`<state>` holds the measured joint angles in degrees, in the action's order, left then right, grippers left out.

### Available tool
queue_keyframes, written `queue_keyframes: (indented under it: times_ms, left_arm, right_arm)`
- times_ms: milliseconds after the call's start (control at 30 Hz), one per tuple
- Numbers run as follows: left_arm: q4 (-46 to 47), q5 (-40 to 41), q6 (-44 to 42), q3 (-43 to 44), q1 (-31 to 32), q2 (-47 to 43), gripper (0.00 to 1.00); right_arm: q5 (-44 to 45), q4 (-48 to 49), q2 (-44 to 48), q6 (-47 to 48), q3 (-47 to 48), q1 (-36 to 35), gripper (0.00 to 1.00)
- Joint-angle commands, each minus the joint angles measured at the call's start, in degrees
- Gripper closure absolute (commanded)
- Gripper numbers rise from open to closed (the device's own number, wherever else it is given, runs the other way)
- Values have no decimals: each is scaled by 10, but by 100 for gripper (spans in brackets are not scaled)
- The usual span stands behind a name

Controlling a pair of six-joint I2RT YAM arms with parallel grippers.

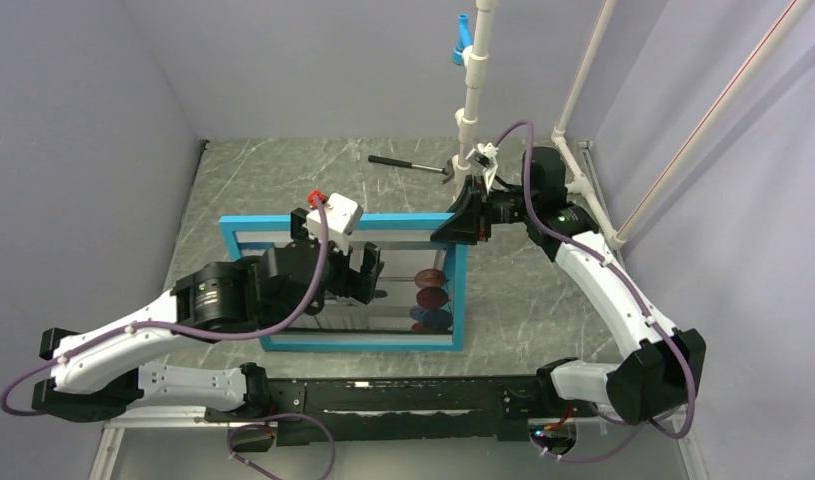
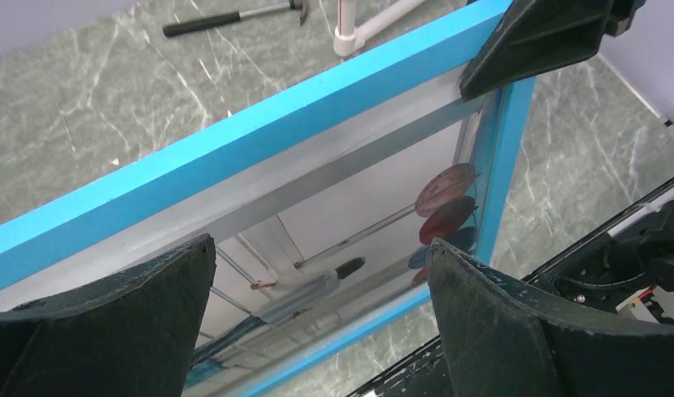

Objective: Put the photo into the frame
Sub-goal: Turn over the photo frame at the center of the board.

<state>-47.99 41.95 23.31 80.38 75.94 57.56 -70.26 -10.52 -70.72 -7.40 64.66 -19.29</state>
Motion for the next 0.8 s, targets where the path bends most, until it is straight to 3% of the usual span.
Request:
queue_keyframes:
  times_ms: [0,100,333,567,767]
  left_arm:
    - [15,-95,21,-22,-52,5,1]
    - [28,-157,25,-45,-103,3,1]
    - [39,-267,39,-113,-199,-1,1]
    - [69,-312,43,-188,-255,-22,1]
    - [82,-350,48,-249,-306,-21,1]
  right_arm:
    - [-33,-108,-25,23,61,11,100]
    - [61,-176,-59,54,69,17,100]
    - [223,-166,-122,30,39,31,100]
    - [328,-176,-237,52,43,31,100]
    - [400,-158,-284,50,18,32,86]
